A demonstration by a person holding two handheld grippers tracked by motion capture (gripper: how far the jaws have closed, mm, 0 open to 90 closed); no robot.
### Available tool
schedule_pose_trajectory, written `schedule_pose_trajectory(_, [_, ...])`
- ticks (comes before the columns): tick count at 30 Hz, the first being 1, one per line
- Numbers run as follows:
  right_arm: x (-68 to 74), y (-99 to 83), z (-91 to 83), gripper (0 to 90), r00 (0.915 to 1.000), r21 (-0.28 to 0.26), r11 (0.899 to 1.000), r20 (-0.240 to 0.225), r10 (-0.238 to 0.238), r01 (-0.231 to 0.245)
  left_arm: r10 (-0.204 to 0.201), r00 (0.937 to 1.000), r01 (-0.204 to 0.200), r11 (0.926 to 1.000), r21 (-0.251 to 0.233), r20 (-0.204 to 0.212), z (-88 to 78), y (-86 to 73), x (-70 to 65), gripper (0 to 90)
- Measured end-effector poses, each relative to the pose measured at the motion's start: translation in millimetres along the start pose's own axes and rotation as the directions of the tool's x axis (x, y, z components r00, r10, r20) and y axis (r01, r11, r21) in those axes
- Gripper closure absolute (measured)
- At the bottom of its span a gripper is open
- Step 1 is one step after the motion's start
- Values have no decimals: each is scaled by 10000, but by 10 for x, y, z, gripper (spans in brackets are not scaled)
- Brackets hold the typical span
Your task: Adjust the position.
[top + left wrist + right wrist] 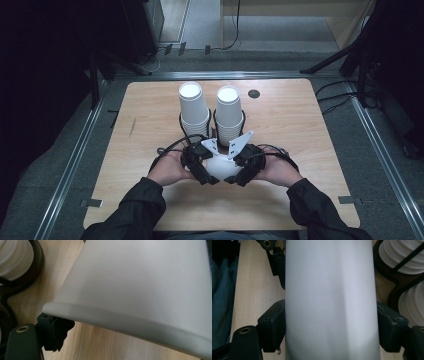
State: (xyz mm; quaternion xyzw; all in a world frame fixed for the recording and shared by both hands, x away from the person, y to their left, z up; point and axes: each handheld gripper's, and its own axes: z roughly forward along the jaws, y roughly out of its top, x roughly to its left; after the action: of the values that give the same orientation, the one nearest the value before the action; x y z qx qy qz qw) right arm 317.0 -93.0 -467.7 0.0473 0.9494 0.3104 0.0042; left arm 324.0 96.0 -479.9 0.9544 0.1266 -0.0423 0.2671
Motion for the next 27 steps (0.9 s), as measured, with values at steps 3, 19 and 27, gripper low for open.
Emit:
schedule_pose_trajectory(3, [-12,-5,18,221,9998,137,9998,-139,165,-163,-151,9999,151,9999,-44,47,1,3,-14,125])
schedule_pose_trajectory(19, [-14,-10,-64,223,9994,-414,9989,-258,223,-234,-285,9996,287,9957,-876,41,-136,-82,2,14])
schedule_pose_trajectory(27, [-65,-65,-118,219,9986,-762,9958,-124,507,-515,-400,9992,390,9903,-1336,-45,-205,-144,50,4])
